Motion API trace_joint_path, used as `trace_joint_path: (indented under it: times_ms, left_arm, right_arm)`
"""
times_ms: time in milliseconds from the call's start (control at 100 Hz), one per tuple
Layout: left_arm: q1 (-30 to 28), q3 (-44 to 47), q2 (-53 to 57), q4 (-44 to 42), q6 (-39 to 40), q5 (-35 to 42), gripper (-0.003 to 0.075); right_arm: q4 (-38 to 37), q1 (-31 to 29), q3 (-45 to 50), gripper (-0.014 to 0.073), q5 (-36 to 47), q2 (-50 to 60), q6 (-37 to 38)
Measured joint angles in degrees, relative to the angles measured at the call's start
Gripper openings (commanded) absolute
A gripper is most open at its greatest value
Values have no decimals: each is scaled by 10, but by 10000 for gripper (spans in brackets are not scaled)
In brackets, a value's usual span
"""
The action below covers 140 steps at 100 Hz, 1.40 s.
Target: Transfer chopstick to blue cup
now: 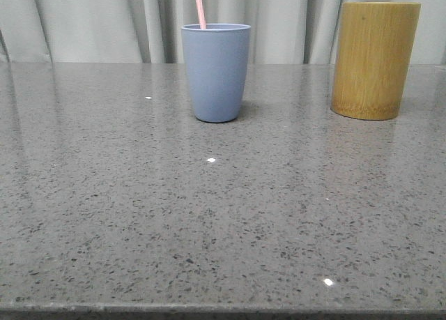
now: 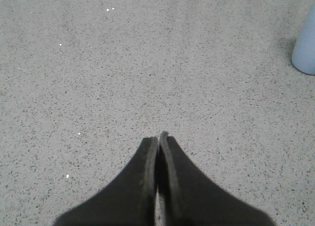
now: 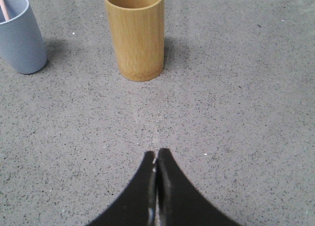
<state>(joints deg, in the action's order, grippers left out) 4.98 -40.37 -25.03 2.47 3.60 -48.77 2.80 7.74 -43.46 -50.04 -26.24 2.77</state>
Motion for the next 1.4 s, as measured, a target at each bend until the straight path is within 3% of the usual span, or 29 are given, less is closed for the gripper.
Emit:
trace_joint_path:
  times_ms: [460,620,980,1120,1400]
  left_arm:
    - [0,11,5,-4,0,8,-19]
    - [0,73,47,-15,0,118,-19]
    - [0,341,219,-18,0,371,-19]
    - [0,404,252,-19,0,411,-19]
    - [0,405,252,-41,0,434,-19]
  right_arm:
    - [0,0,0,-68,0,0,0]
    - [0,0,0,-68,0,0,0]
    - [0,0,0,-68,0,0,0]
    - [0,0,0,-68,0,0,0]
    - [-1,0,0,-68,0,0,0]
